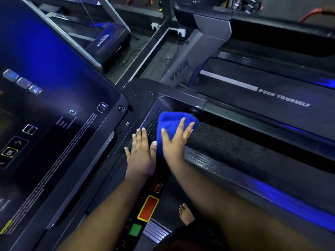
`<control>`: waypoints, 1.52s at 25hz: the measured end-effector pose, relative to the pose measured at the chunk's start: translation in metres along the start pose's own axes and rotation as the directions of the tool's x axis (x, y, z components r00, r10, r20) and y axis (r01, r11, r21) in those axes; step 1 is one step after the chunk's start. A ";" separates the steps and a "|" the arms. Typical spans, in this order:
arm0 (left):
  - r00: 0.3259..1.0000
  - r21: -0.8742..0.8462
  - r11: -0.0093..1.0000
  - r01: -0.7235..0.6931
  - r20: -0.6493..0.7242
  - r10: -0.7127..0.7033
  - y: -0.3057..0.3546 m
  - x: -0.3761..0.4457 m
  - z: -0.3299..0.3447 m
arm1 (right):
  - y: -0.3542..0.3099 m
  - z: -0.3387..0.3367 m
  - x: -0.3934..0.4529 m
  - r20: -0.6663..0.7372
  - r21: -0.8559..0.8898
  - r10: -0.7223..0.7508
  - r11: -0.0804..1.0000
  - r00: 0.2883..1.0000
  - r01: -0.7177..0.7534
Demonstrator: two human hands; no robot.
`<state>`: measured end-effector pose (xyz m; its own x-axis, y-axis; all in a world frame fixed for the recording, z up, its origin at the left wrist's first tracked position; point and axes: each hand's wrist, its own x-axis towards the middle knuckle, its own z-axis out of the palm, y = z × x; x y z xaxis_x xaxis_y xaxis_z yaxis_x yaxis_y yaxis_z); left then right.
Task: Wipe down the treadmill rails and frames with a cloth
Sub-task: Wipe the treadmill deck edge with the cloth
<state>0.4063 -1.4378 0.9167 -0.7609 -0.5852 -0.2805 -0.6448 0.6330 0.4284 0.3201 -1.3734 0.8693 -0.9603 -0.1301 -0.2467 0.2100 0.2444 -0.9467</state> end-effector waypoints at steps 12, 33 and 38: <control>0.998 0.101 0.993 -0.064 -0.010 0.065 0.001 -0.008 -0.006 | -0.021 -0.076 -0.030 0.492 -0.478 -0.076 0.809 0.867 0.342; 0.878 -0.703 0.583 -0.407 -0.125 0.462 0.280 -0.142 0.091 | -0.011 -0.453 0.012 0.536 -0.100 -0.313 0.899 0.784 0.427; 0.941 -0.776 0.603 -0.185 0.037 0.337 0.336 -0.177 0.167 | 0.013 -0.531 0.013 0.327 -0.130 -0.187 0.962 0.926 0.241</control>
<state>0.3123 -1.0367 0.9667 -0.9358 -0.3183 -0.1517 -0.1912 0.0964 0.9768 0.2125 -0.8617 0.9641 -0.8688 -0.4807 -0.1188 -0.0529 0.3287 -0.9430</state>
